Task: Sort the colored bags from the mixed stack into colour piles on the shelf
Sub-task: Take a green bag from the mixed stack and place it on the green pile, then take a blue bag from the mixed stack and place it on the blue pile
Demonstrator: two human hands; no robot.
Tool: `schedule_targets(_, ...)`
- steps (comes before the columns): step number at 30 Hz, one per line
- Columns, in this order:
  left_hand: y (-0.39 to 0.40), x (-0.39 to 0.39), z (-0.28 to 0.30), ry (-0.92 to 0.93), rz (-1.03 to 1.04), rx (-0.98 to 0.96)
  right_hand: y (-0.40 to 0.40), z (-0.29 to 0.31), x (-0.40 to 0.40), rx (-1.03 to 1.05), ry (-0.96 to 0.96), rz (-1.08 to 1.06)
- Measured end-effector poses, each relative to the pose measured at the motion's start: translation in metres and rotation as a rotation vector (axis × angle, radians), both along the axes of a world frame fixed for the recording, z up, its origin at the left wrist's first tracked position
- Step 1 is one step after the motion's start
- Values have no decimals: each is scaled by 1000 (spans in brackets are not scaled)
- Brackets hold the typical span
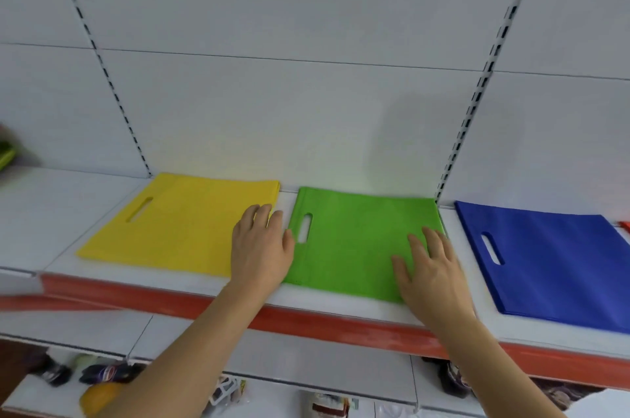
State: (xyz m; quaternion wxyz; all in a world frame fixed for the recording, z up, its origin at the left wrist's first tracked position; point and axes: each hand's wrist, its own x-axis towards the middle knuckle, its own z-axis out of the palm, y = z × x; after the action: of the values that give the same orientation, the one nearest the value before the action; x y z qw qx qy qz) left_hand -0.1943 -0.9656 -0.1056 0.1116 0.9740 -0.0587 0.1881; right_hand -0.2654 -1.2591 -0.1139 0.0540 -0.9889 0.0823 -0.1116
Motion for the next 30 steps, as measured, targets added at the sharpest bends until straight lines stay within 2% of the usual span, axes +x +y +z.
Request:
schedule_targets(11, 121, -53, 4, -54, 149, 1, 159, 10, 8, 23, -64, 298)
schedule_targets(21, 319, -101, 28, -45, 306, 21, 382, 31, -4, 59, -114, 490)
schedule_targets(30, 483, -146, 23, 50, 515, -3, 546, 29, 4, -2, -76, 683)
